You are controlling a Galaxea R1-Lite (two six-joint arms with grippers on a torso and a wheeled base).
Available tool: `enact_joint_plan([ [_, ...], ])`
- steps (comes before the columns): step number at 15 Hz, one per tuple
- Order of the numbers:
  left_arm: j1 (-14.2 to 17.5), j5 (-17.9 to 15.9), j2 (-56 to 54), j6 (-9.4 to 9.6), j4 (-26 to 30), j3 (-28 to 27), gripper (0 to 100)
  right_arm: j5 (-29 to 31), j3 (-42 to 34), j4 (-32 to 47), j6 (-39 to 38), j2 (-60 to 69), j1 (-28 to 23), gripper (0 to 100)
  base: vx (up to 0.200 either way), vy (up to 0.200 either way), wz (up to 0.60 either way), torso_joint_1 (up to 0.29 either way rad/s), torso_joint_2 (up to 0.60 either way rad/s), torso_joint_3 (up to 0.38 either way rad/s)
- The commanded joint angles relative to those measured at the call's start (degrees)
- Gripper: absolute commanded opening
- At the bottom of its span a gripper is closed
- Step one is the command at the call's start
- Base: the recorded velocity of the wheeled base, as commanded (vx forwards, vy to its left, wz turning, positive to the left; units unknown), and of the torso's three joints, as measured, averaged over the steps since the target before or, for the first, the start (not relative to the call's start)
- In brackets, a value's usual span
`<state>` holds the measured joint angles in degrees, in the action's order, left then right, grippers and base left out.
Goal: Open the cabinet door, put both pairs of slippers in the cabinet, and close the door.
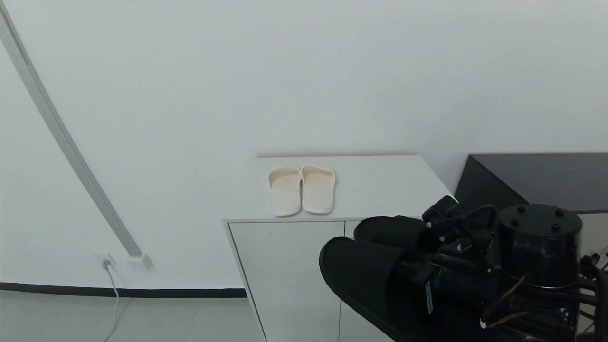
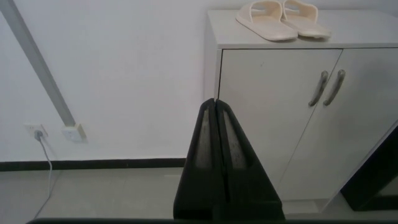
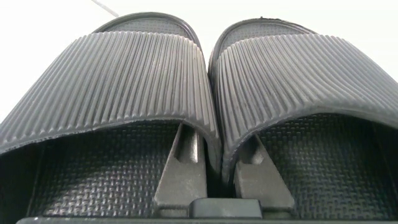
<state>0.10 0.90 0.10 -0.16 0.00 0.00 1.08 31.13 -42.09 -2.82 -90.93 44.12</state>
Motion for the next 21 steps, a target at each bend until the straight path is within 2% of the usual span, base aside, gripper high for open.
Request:
enact_joint_plan([
  [1,-0.01,0.06,-0.01,-0.02,0.0,0.0,0,-0.03,-0.37,-0.01,0.0,-0.3,0.0,0,0.0,0.0,0.0,0.0,0.0,0.0],
  [7,-0.01,0.06,-0.01,-0.02,0.0,0.0,0,-0.03,-0.46,-0.01,0.0,-0.92,0.0,0,0.0,0.0,0.0,-0.033,0.07,0.045],
  [15,-0.01,0.06,-0.01,-0.02,0.0,0.0,0,0.23,-1.16,-0.09,-0.08,-0.83,-0.08,0,0.0,0.0,0.0,-0.208,0.49,0.28],
  [16,-0.01,0.06,-0.01,-0.02,0.0,0.0,100,0.06,-1.52,-0.01,-0.08,-1.0,-0.08,0,0.0,0.0,0.0,-0.222,0.55,0.325],
  [21,0.08,0.06,-0.01,-0.02,0.0,0.0,100,0.06,-1.87,-0.09,0.0,-0.92,-0.08,0,0.0,0.0,0.0,-0.207,0.52,0.322],
])
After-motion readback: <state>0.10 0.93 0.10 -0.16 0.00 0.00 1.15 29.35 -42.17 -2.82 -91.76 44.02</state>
